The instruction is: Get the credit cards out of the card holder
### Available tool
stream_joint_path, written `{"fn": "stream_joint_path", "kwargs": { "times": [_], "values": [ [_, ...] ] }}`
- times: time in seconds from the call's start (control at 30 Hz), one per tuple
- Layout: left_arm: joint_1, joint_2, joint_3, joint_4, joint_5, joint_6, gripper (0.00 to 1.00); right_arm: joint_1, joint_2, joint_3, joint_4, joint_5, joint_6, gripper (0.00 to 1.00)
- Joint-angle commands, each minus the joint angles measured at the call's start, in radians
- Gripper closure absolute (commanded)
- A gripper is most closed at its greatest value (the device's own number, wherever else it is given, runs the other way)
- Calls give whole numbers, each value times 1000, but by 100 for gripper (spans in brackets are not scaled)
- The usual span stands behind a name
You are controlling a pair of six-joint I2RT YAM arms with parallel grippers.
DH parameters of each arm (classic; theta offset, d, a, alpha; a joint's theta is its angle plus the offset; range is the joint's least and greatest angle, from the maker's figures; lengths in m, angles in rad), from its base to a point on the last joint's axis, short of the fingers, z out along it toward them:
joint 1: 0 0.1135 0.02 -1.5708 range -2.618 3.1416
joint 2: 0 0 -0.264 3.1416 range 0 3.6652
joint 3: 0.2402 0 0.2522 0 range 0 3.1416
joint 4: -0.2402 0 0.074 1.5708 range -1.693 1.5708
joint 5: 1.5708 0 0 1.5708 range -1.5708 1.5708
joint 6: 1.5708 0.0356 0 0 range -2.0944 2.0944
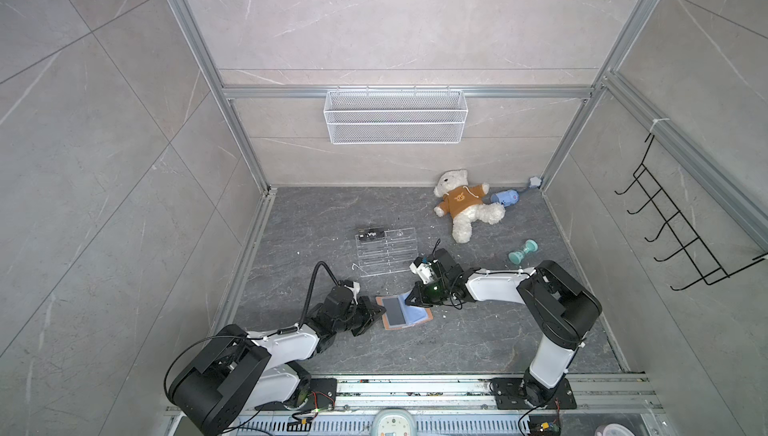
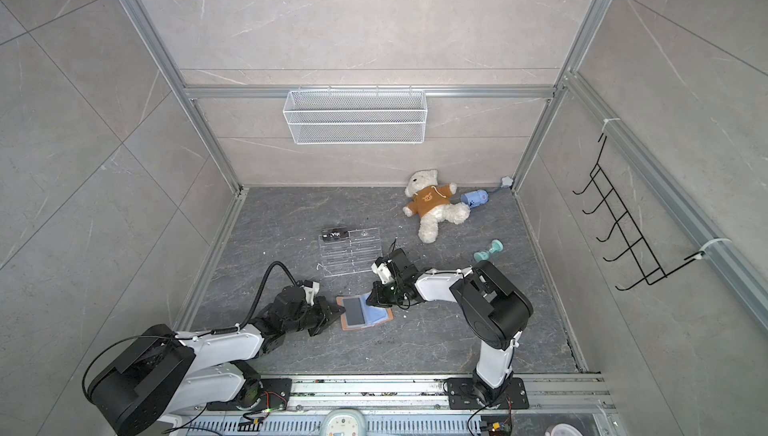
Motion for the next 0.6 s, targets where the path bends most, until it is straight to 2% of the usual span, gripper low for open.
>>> {"fn": "stream_joint_path", "kwargs": {
  "times": [0.0, 0.17, 0.27, 0.37, 0.57],
  "values": [
    [-5, -26, 13, 43, -21, 22, 99, 6, 31, -34, -58, 43, -2, 100],
    [-7, -64, -1, 43, -30, 19, 99, 8, 0, -38, -61, 50, -4, 99],
    [-7, -87, 3, 35, -31, 24, 88, 6, -10, -34, -67, 46, -5, 98],
    [-7, -94, 4, 34, -32, 24, 82, 6, -8, -31, -66, 39, -3, 98],
    [-8, -81, 5, 34, -27, 32, 84, 7, -5, -34, -59, 31, 0, 98]
  ]
}}
